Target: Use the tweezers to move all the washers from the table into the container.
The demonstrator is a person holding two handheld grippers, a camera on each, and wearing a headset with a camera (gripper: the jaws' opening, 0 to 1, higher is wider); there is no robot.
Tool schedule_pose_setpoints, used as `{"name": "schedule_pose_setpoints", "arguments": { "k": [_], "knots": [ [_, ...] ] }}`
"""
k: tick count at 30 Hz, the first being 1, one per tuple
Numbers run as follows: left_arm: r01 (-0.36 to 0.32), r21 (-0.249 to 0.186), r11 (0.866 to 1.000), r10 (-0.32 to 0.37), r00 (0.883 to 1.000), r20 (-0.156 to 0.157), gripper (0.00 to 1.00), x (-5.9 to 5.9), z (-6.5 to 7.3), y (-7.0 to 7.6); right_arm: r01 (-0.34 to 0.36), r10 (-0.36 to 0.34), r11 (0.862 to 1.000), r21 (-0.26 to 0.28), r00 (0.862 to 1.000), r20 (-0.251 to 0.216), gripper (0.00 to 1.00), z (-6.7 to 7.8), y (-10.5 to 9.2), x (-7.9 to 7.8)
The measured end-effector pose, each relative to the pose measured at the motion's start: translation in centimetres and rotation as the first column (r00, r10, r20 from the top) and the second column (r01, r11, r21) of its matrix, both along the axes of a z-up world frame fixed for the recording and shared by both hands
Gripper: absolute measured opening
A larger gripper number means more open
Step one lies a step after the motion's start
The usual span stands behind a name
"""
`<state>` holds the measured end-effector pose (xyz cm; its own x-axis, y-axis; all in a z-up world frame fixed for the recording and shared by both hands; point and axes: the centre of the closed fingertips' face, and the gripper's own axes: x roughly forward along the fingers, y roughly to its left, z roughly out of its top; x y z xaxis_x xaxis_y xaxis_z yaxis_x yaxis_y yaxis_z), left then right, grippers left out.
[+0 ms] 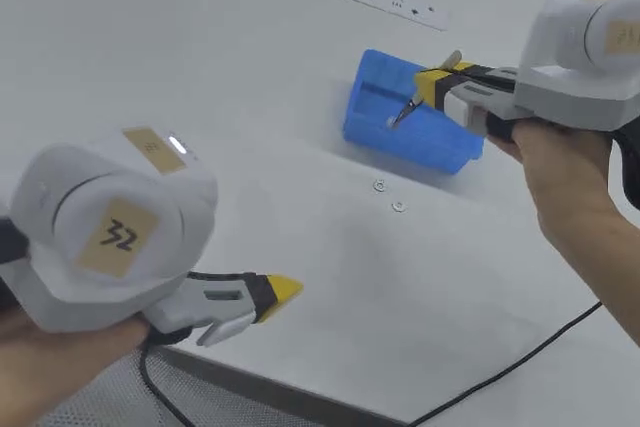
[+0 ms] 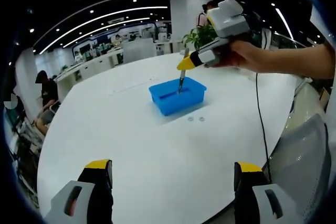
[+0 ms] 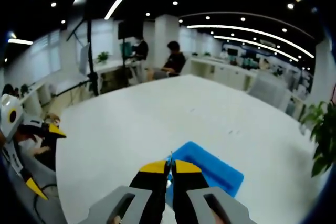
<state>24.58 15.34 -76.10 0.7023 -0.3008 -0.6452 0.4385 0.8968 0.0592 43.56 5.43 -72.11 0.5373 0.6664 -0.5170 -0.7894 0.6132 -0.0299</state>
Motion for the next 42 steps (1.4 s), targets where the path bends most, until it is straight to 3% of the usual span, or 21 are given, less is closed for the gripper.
{"name": "schedule_pose_setpoints", "arguments": {
  "k": [7,11,18,25,33,42],
  "knots": [
    [0.002,-0.007,1.000,-0.002,1.000,-0.003,0.99,0.1,-0.1,-0.2,0.001,-0.001,1.000,-0.015,1.000,0.006,0.00,-0.6,0.5,1.1],
    [0.003,-0.012,1.000,-0.003,1.000,-0.005,0.99,0.1,-0.1,-0.3,0.008,-0.008,1.000,-0.029,1.000,-0.002,0.00,-2.1,0.7,1.8],
    [0.006,-0.010,1.000,-0.006,1.000,-0.013,0.98,0.2,-0.3,-0.3,0.056,-0.056,0.998,0.003,0.996,-0.076,0.00,-4.2,0.6,2.7],
    [0.010,-0.009,1.000,-0.010,1.000,-0.021,0.98,0.3,-0.6,-0.4,0.072,-0.074,0.997,-0.027,0.993,-0.091,0.00,-5.9,0.2,3.3],
    [-0.012,-0.019,1.000,0.012,1.000,-0.004,0.98,0.4,-0.4,0.0,0.065,-0.068,0.997,-0.048,0.994,-0.080,0.00,-6.7,0.3,3.3],
    [-0.008,-0.012,1.000,0.007,1.000,-0.011,0.98,0.2,-0.5,0.0,0.049,-0.052,0.997,-0.051,0.997,-0.062,0.00,-6.7,0.9,2.9]
  ]
}}
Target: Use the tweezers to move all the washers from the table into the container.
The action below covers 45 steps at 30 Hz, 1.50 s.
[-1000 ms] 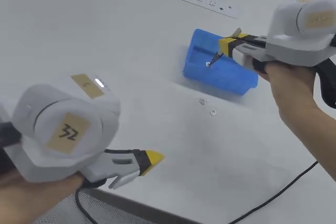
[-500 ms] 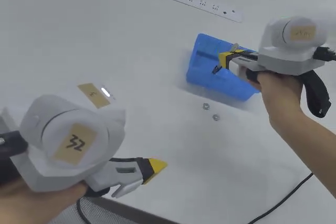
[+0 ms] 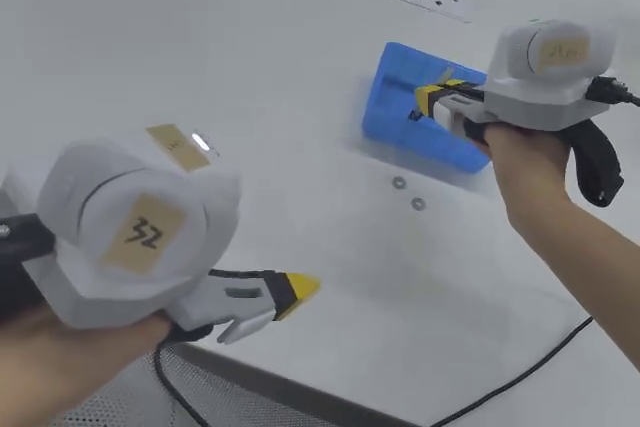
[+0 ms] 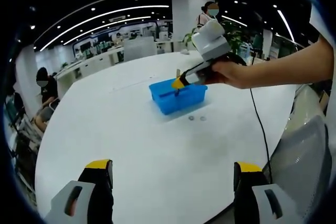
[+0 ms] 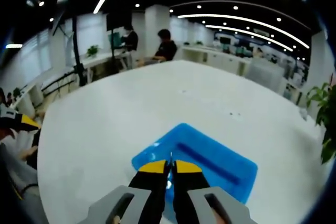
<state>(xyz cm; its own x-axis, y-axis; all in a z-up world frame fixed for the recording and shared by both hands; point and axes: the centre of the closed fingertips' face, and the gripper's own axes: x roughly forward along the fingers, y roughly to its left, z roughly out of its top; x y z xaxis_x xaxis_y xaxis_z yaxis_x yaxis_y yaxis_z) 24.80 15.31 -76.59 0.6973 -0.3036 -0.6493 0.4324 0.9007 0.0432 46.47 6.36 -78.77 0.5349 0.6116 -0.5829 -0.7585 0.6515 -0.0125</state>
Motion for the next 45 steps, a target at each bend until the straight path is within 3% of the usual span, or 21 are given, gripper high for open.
{"name": "schedule_pose_setpoints", "arguments": {
  "k": [8,13,24,32,38,45],
  "knots": [
    [-0.010,0.000,1.000,0.010,1.000,0.009,0.98,0.0,0.3,0.3,0.010,-0.010,1.000,0.004,1.000,0.003,0.01,0.1,-0.1,0.1],
    [-0.006,0.005,1.000,0.006,1.000,0.013,0.98,0.0,0.5,0.2,0.023,-0.023,0.999,0.022,1.000,0.011,0.01,1.2,-0.3,0.0],
    [0.002,0.007,1.000,-0.002,1.000,0.020,0.98,0.1,0.8,0.1,0.018,-0.023,0.996,0.083,0.998,0.059,0.01,4.8,-1.1,-0.6],
    [0.006,0.011,1.000,-0.007,1.000,0.017,0.98,-0.1,0.7,-0.1,0.003,-0.015,0.992,0.128,0.996,0.087,0.01,7.7,-2.0,-2.8],
    [0.009,0.013,1.000,-0.009,1.000,0.013,0.97,0.0,0.6,-0.1,0.007,-0.018,0.990,0.144,0.997,0.073,0.01,7.0,-2.4,-4.6],
    [0.016,0.014,1.000,-0.016,1.000,0.015,0.97,0.0,0.6,-0.2,0.015,-0.018,0.990,0.140,1.000,0.018,0.01,4.6,-2.5,-6.5]
  ]
}}
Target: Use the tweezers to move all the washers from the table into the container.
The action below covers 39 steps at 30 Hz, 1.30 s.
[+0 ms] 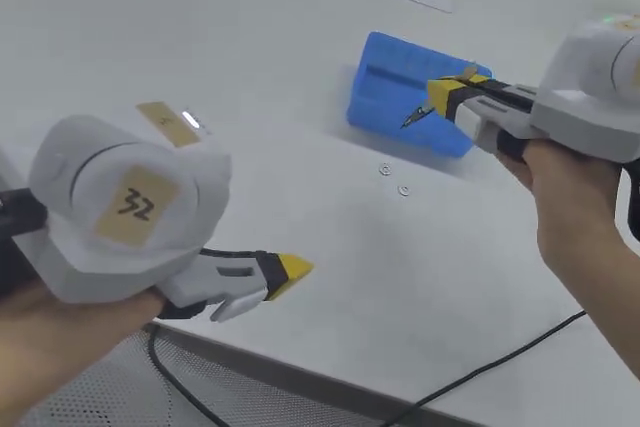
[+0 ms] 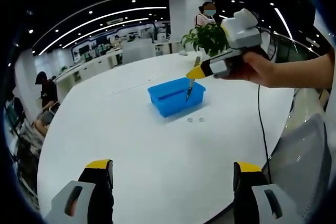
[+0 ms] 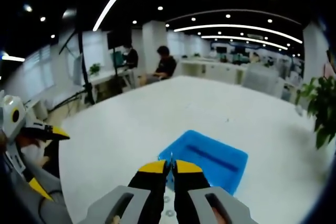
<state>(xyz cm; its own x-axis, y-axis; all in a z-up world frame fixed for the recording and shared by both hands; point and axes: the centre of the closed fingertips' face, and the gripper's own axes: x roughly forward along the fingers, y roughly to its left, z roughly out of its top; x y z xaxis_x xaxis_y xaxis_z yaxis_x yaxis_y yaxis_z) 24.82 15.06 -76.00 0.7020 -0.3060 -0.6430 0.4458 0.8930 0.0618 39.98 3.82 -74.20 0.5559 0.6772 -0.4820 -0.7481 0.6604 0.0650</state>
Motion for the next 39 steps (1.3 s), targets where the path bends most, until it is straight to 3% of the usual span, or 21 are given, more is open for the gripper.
{"name": "schedule_pose_setpoints", "arguments": {
  "k": [5,13,24,39],
  "knots": [
    [0.002,0.005,1.000,-0.002,1.000,-0.004,0.97,0.0,-0.1,0.0,-0.004,0.003,1.000,-0.026,1.000,-0.021,0.01,-1.9,0.1,-0.9],
    [0.008,0.007,1.000,-0.008,1.000,-0.009,0.97,0.0,-0.3,-0.1,-0.001,-0.002,0.998,-0.065,0.999,-0.039,0.01,-3.8,0.1,-0.8],
    [0.008,0.011,1.000,-0.008,1.000,-0.013,0.97,-0.1,-0.3,-0.1,-0.001,-0.003,0.997,-0.079,0.999,-0.050,0.01,-4.7,0.4,-0.6],
    [0.022,0.013,1.000,-0.022,1.000,-0.005,0.96,-0.1,0.0,-0.7,-0.027,0.029,0.991,-0.130,1.000,0.012,0.00,-4.9,0.8,-1.2]
  ]
}}
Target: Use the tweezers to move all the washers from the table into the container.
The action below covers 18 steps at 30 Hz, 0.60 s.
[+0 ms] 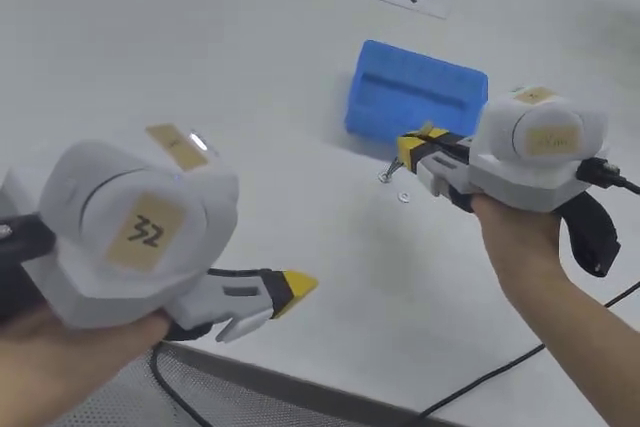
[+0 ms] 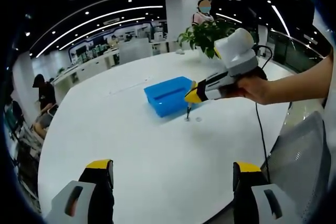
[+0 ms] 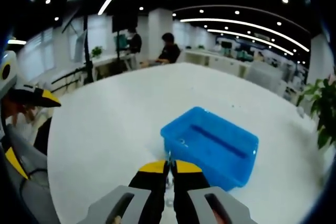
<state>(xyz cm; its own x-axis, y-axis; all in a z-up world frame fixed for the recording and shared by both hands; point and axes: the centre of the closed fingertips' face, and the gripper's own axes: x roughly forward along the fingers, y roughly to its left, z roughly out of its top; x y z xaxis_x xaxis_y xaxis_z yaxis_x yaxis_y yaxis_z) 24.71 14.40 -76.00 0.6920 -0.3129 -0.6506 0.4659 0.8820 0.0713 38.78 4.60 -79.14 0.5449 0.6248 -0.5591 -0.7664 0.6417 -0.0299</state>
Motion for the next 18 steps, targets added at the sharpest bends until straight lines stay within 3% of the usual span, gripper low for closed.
{"name": "schedule_pose_setpoints", "arguments": {
  "k": [18],
  "knots": [
    [-0.008,0.016,1.000,0.008,1.000,0.002,0.96,0.30,0.08,0.45,0.028,-0.026,0.999,0.020,0.996,-0.081,0.00,0.10,-0.88,0.28]
  ]
}}
